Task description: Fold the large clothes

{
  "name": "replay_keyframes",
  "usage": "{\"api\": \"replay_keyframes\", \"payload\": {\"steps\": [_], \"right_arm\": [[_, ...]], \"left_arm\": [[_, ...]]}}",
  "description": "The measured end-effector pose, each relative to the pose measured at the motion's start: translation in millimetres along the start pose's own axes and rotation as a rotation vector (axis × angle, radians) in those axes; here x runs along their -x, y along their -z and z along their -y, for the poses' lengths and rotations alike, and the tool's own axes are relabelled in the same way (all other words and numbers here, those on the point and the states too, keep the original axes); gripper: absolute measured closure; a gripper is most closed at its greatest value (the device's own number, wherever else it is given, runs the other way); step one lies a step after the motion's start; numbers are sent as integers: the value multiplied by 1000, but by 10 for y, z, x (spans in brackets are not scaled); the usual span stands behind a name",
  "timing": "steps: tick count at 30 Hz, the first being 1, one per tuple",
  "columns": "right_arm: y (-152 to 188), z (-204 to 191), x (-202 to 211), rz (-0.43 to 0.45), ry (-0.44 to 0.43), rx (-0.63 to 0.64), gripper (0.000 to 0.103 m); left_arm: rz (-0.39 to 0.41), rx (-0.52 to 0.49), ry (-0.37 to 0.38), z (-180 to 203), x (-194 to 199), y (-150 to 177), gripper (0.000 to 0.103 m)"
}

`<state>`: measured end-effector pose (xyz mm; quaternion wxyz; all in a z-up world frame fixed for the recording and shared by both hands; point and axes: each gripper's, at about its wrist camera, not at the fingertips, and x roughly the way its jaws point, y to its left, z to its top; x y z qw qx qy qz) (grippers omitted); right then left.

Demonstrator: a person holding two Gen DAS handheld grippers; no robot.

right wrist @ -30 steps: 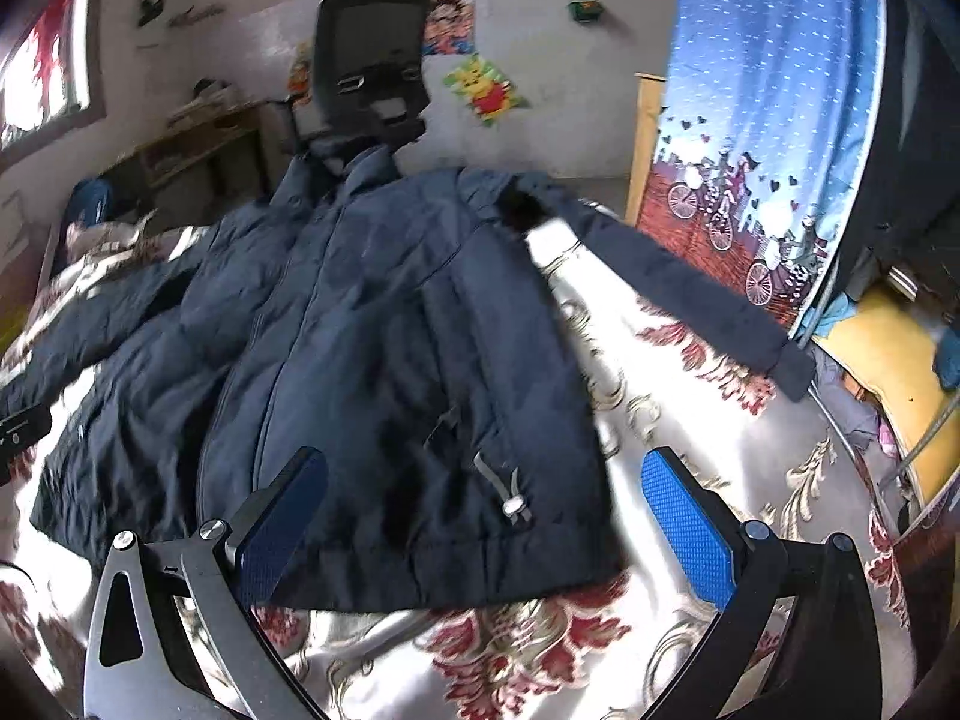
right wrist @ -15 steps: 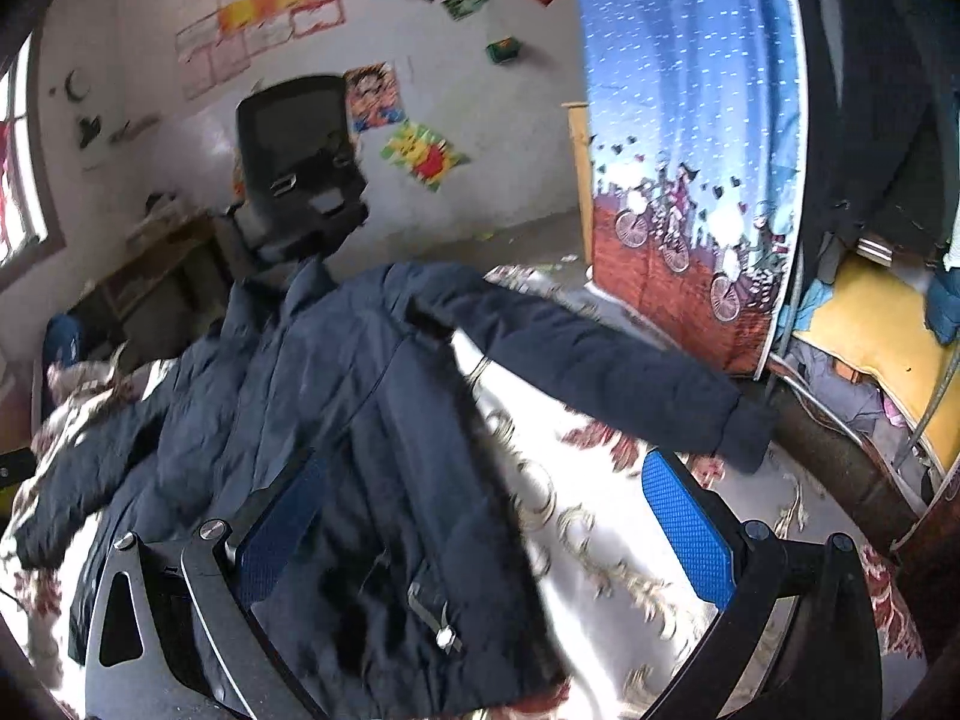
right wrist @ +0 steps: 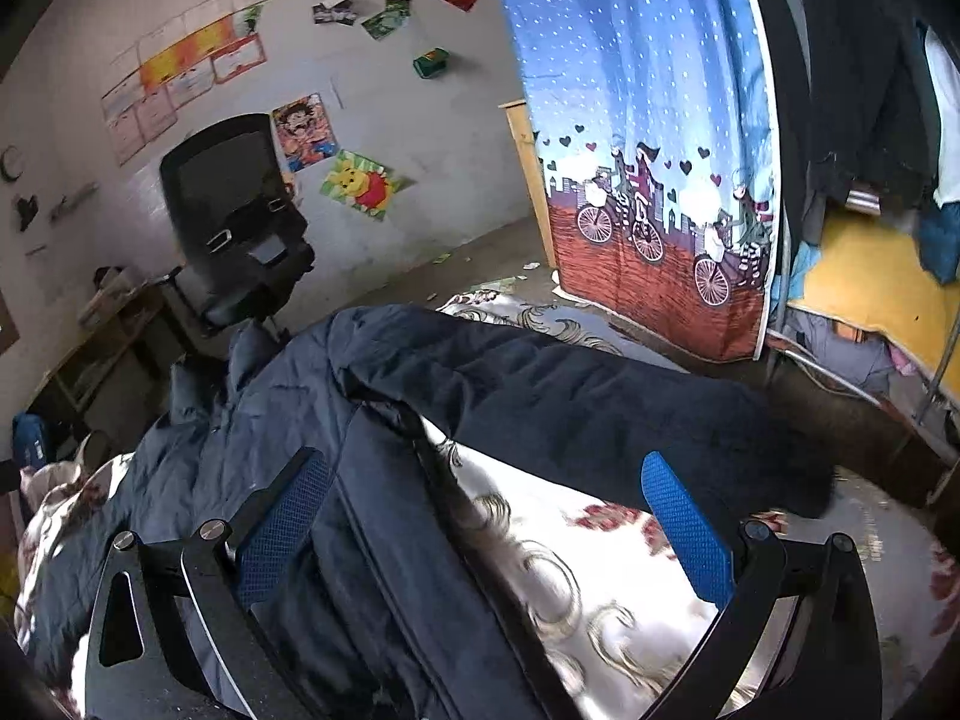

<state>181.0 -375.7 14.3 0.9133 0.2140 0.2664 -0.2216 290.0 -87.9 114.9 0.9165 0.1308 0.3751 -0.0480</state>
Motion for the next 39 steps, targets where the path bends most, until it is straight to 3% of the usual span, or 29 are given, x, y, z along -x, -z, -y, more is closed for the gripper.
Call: {"api": "replay_keyframes", "payload": {"steps": [3, 9, 16, 20, 24, 28, 33, 36, 38, 39], "right_arm": [[101, -8, -287, -38, 2, -66, 1], [182, 22, -575, -101, -27, -114, 1], [189, 335, -610, -74, -84, -295, 1], [188, 580, -664, -63, -111, -477, 1], [361, 831, -713, -72, -149, -747, 6], [568, 832, -752, -132, -132, -808, 6], [694, 919, -1005, -145, -124, -871, 11], [683, 987, -1145, -143, -98, -916, 37], [630, 1004, -1236, -148, -72, -935, 68], [582, 991, -1262, -146, -54, -910, 76]], "left_arm": [[45, -23, 38, 31, -320, -31, 0], [-9, -16, 110, 141, -1163, -111, 0], [-25, -3, 186, 637, -1906, -288, 0], [-13, -6, 223, 941, -2153, -448, 0], [3, 3, 234, 1185, -2400, -591, 0], [-33, 73, 304, 1304, -2599, -628, 0], [-122, 11, 261, 1590, -2861, -537, 0], [-115, -5, 250, 1627, -2816, -510, 0], [-113, 8, 240, 1560, -2741, -522, 0], [-104, 17, 227, 1512, -2697, -532, 0]]}}
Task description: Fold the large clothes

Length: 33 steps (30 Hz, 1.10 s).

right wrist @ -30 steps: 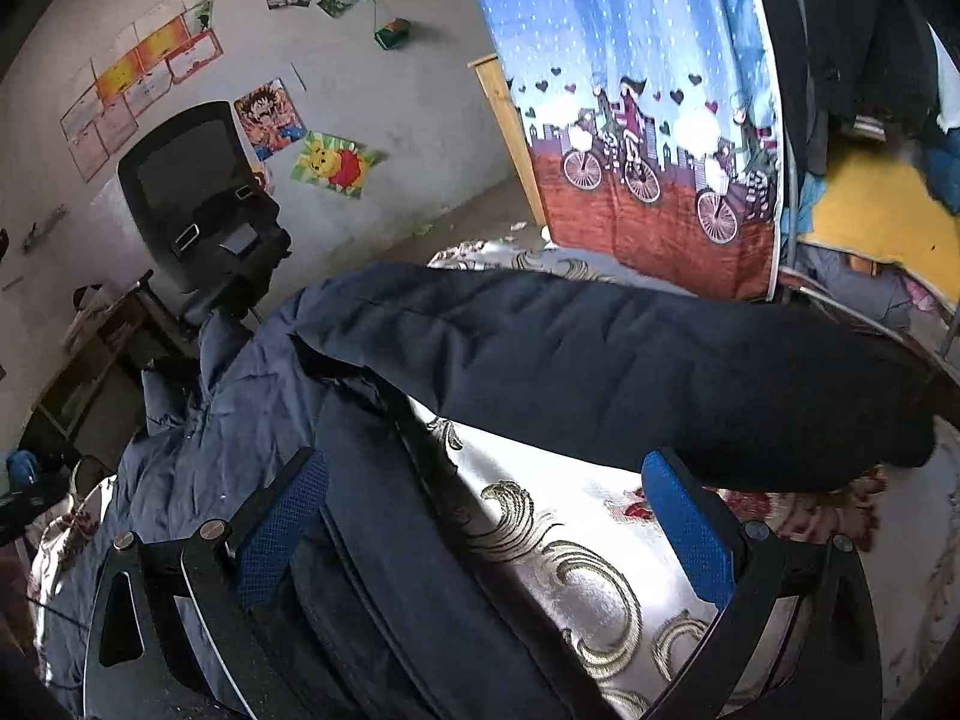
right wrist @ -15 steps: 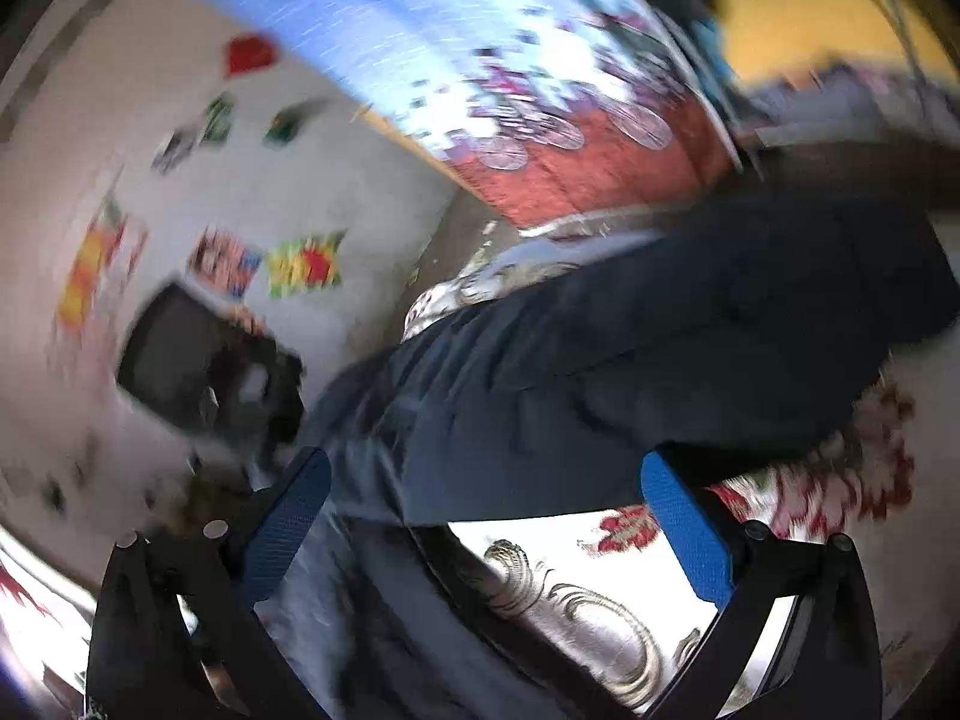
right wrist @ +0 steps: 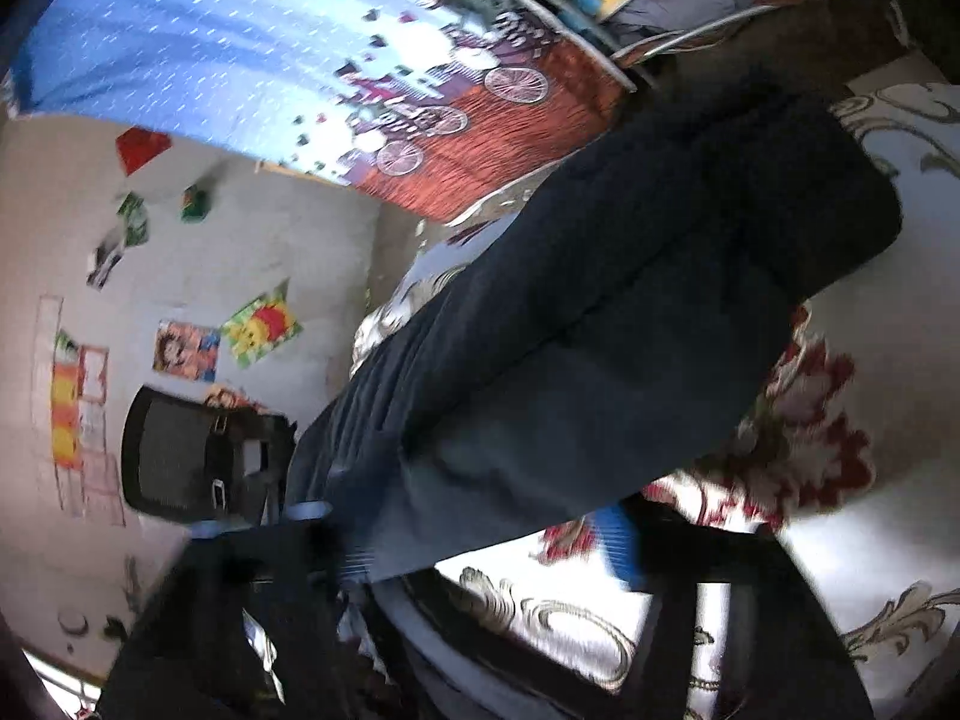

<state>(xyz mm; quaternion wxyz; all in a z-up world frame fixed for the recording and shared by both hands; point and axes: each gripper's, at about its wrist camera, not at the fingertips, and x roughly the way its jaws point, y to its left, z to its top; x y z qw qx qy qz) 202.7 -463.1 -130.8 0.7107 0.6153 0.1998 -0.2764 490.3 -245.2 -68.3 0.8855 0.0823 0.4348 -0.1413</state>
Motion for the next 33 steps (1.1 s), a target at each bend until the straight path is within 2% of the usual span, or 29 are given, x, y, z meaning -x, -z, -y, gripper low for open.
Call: {"api": "replay_keyframes", "payload": {"steps": [1, 2, 5, 8, 12, 16, 18, 22, 25, 29, 33], "right_arm": [[-55, -67, 23, 10, 6, 18, 87], [-95, -131, 25, 28, 10, 43, 90], [-189, -387, 86, 83, 8, 137, 95], [-233, -814, 199, 150, -6, 291, 96], [47, -1601, 411, 241, -76, 583, 96], [415, -2383, 581, 278, -185, 851, 96], [715, -2755, 642, 278, -247, 991, 96], [1352, -3286, 599, 201, -370, 1218, 96], [1851, -3478, 522, 120, -424, 1351, 96], [2483, -3515, 252, -16, -453, 1503, 96], [3075, -3303, 51, -158, -420, 1622, 96]], "left_arm": [[17, 8, -14, -62, 80, -9, 0], [30, 11, -21, -112, 143, -26, 0], [88, 18, -51, -336, 460, -70, 0], [122, 51, -62, -630, 792, -119, 0], [149, 100, -90, -1071, 1247, -148, 0], [164, 148, -135, -1529, 1641, -34, 0], [164, 178, -166, -1789, 1828, 52, 0], [164, 229, -235, -2254, 2139, 261, 0], [172, 272, -292, -2617, 2379, 479, 0], [188, 341, -327, -3010, 2599, 779, 0], [204, 438, -319, -3378, 2703, 1130, 0]]}}
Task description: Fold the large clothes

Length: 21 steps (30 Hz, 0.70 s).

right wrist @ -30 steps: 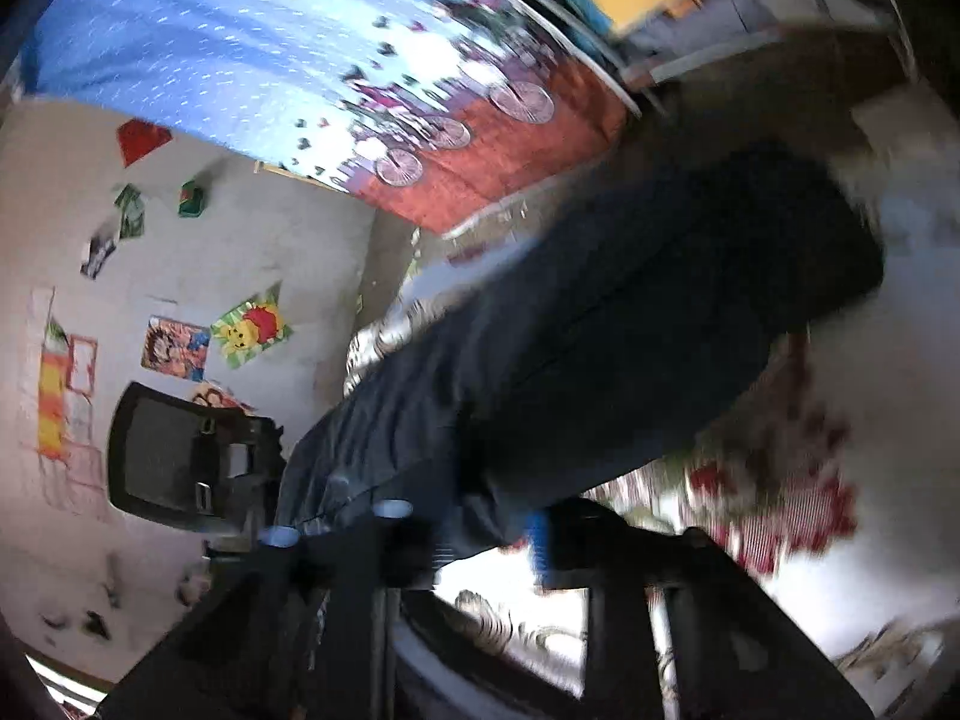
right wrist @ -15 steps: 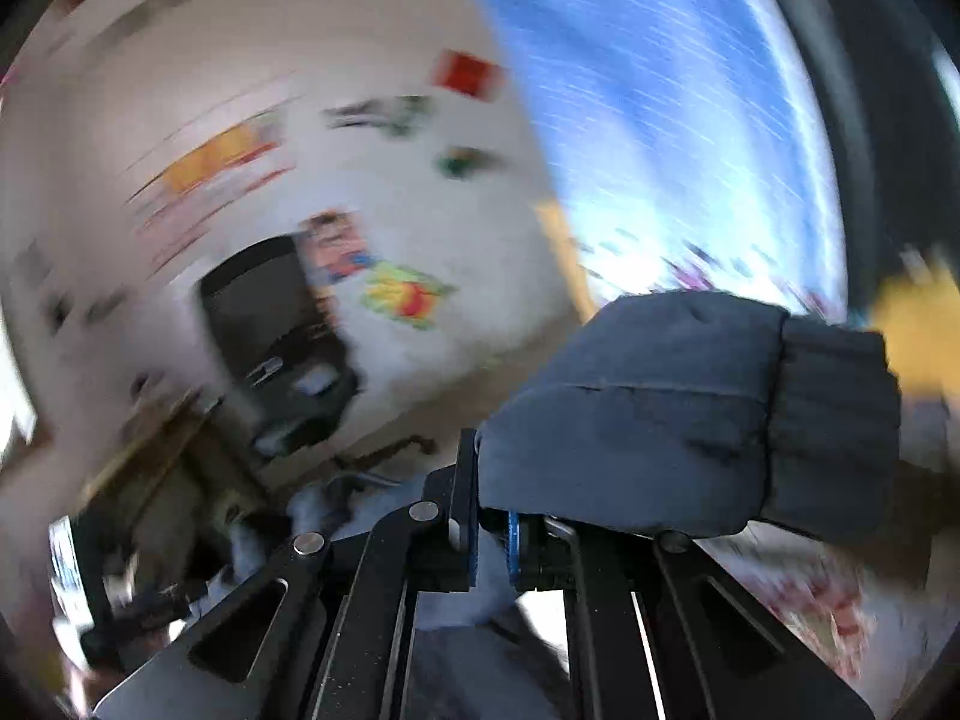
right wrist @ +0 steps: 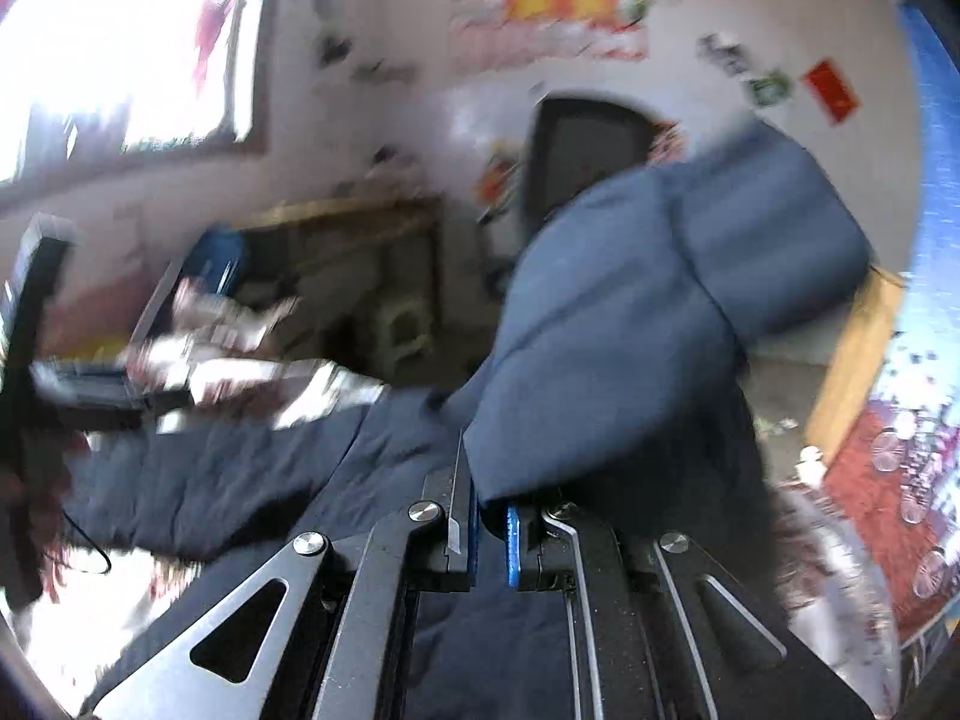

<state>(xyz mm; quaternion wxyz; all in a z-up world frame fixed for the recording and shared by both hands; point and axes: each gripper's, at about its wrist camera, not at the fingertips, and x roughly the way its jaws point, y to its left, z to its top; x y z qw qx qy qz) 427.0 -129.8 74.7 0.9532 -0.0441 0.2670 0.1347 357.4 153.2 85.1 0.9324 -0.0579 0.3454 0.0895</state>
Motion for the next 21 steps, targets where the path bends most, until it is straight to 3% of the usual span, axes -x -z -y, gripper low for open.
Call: {"api": "replay_keyframes", "payload": {"steps": [3, 6, 7, 8, 9, 10, 11, 13, 16, 21], "right_arm": [[404, -265, -176, -97, -30, 55, 96], [784, -397, -502, -250, -81, 84, 95], [913, -446, -544, -293, -101, 93, 87], [1042, -500, -548, -325, -116, 106, 71], [1114, -532, -552, -349, -133, 119, 62], [1161, -555, -511, -349, -145, 131, 48], [1182, -541, -415, -333, -160, 140, 42], [1145, -510, -321, -303, -185, 145, 42], [1010, -250, -192, -247, -152, 108, 42], [941, 576, -233, -236, 55, -55, 42]], "left_arm": [[-19, 35, -6, -181, -97, 153, 0], [-56, 58, 14, -264, -255, 300, 0], [-63, 63, 26, -266, -303, 344, 0], [-72, 70, 45, -259, -370, 405, 0], [-77, 73, 61, -257, -418, 440, 0], [-85, 76, 77, -240, -472, 473, 0], [-96, 81, 97, -211, -542, 513, 0], [-112, 85, 124, -147, -669, 581, 0], [-143, 69, 139, -5, -842, 662, 0], [-223, -18, 108, 318, -1210, 818, 0]]}}
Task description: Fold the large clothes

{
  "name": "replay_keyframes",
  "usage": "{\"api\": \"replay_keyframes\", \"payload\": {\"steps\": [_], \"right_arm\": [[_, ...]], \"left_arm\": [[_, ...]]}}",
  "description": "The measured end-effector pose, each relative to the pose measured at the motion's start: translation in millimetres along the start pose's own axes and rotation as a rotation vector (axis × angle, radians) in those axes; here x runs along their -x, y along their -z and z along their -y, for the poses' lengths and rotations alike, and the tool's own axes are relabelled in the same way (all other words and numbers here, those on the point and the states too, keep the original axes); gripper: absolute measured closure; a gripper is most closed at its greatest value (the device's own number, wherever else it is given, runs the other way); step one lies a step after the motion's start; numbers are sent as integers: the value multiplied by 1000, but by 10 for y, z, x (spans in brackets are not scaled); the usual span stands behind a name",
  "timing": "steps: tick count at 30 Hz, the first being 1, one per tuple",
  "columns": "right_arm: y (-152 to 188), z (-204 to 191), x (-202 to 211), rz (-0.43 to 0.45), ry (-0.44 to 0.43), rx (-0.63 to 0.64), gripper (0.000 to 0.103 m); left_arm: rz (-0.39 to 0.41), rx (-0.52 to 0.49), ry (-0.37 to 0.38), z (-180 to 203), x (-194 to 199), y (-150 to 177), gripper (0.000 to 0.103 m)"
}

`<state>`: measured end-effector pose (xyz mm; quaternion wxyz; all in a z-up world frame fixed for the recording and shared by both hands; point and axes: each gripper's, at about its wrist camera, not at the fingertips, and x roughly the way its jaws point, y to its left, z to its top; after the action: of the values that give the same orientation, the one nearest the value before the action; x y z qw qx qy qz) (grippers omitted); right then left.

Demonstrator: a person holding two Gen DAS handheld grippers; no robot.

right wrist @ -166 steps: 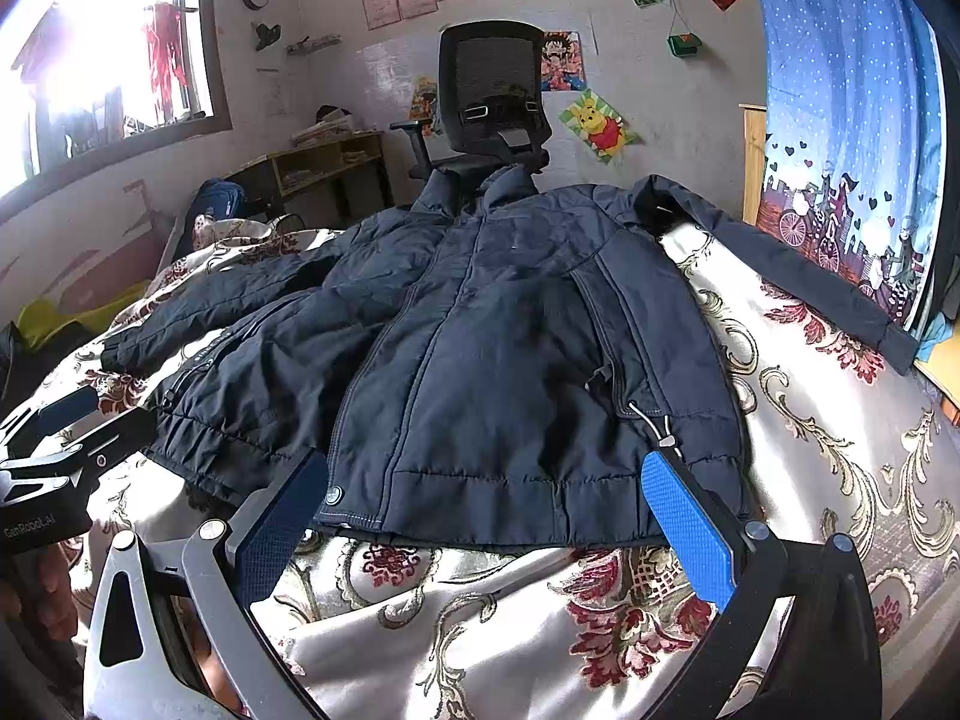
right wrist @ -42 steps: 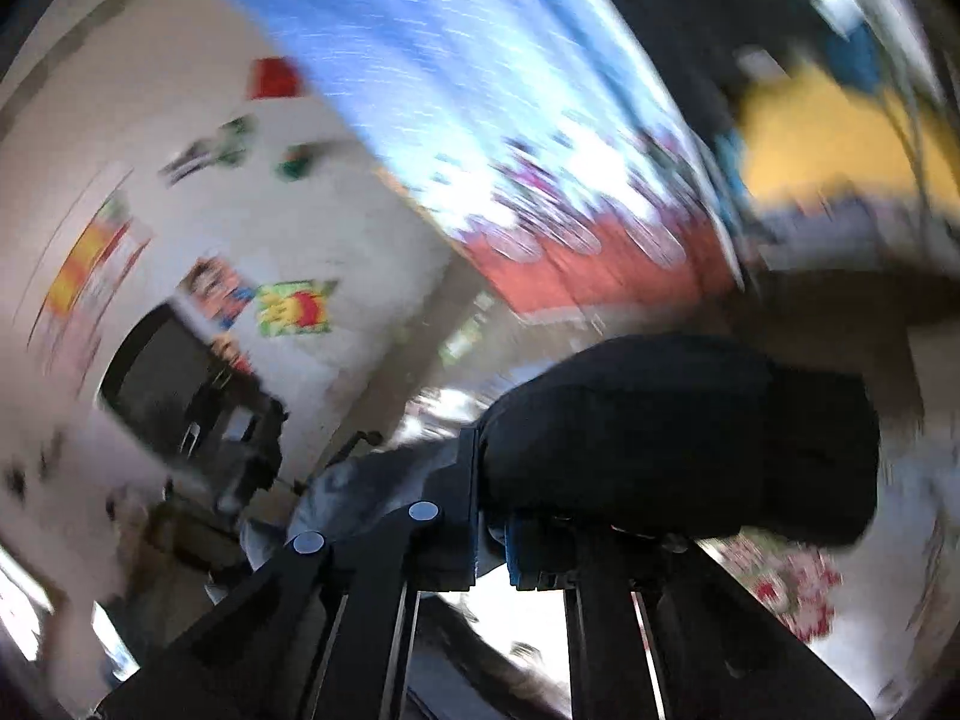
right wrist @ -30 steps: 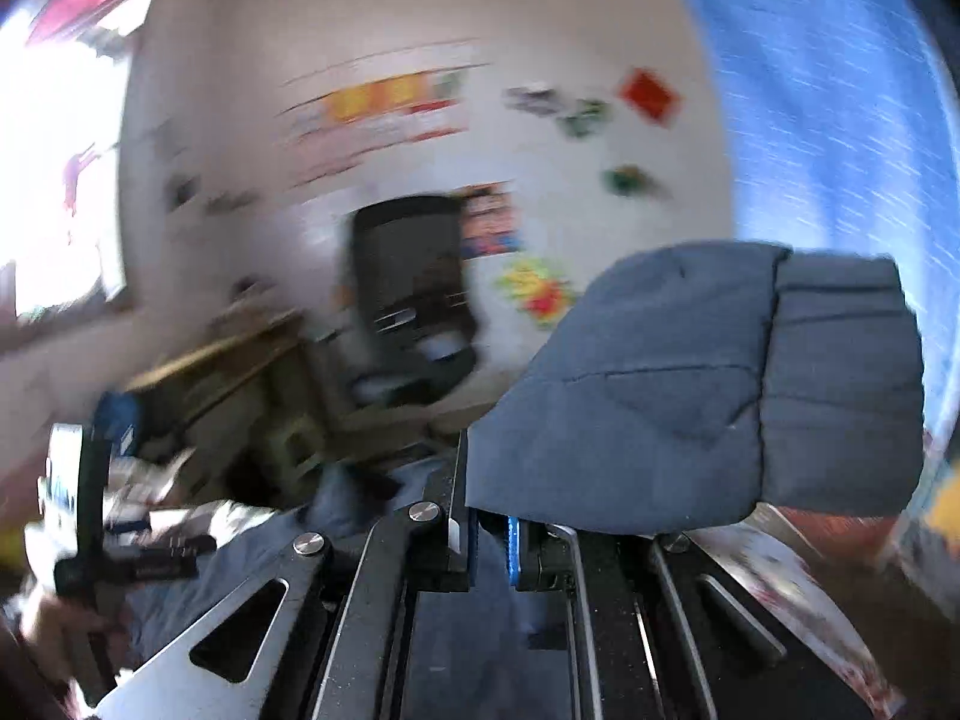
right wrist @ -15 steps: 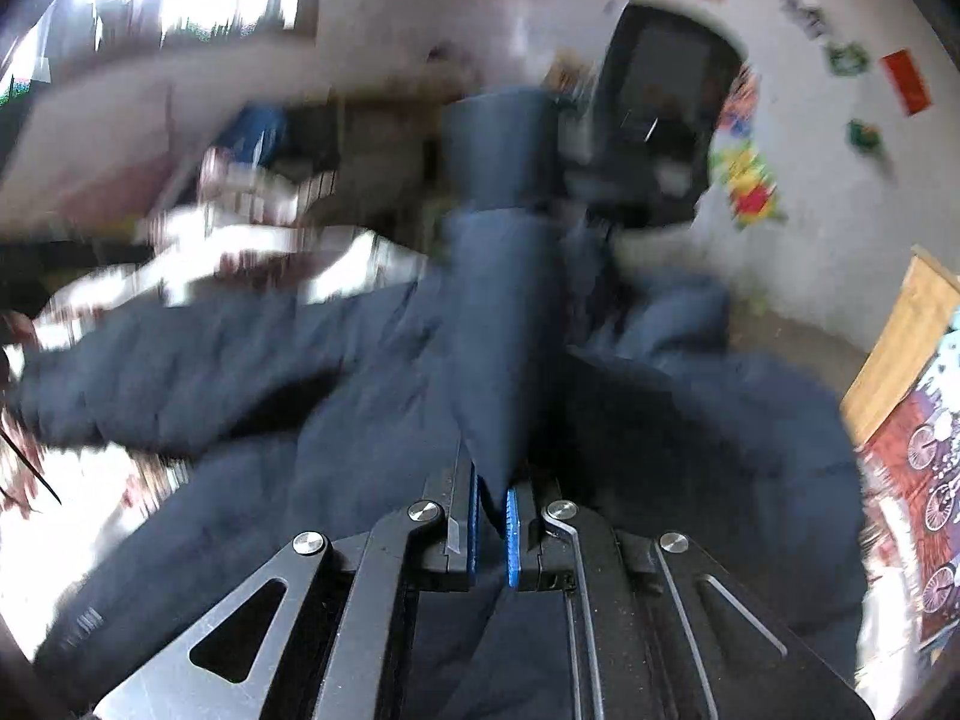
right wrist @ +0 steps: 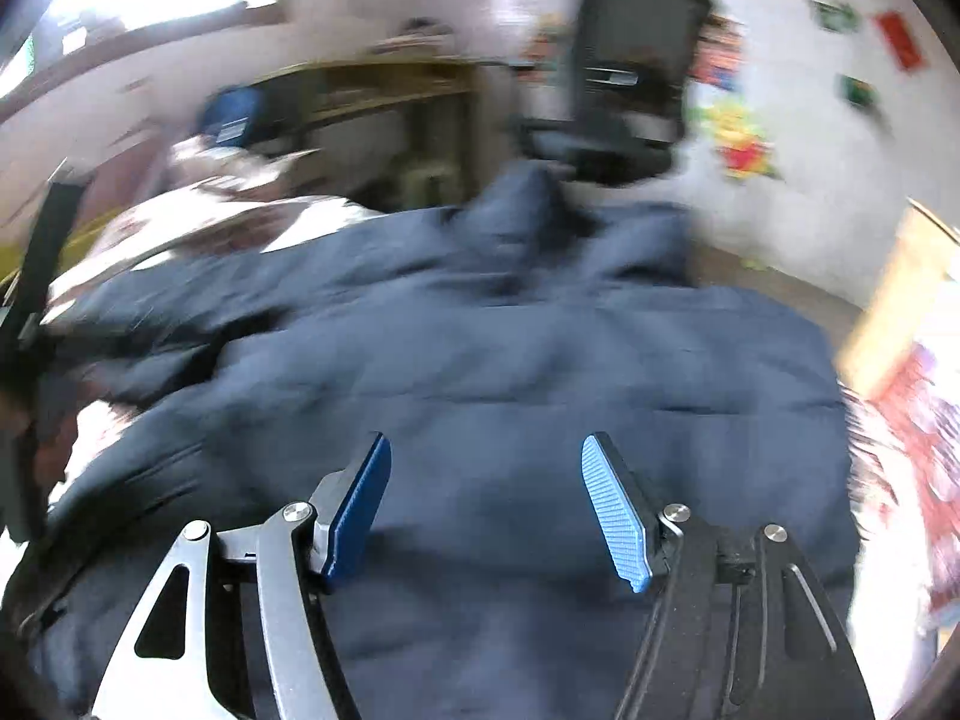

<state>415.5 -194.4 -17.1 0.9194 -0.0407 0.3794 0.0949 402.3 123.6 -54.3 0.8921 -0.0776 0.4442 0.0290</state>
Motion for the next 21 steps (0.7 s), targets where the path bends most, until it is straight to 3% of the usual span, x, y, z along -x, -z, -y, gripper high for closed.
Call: {"api": "replay_keyframes", "payload": {"steps": [5, 7, 13, 17, 19, 21], "right_arm": [[149, 595, -505, -112, 90, -195, 42], [285, 711, -623, -128, 52, -250, 41], [427, 543, -714, -80, 108, -207, 38], [385, 530, -571, -49, 109, -223, 36], [311, 453, -398, 14, 47, -219, 34], [242, 272, -246, 79, 13, -174, 26]], "left_arm": [[-106, -88, -86, 198, -377, 106, 0], [-99, -104, -96, 231, -399, 130, 0], [-98, -96, -81, 217, -444, 156, 0], [-54, -31, -82, 59, -240, 137, 0], [7, 13, -99, -80, -22, 140, 0], [82, 71, -139, -274, 272, 168, 0]]}}
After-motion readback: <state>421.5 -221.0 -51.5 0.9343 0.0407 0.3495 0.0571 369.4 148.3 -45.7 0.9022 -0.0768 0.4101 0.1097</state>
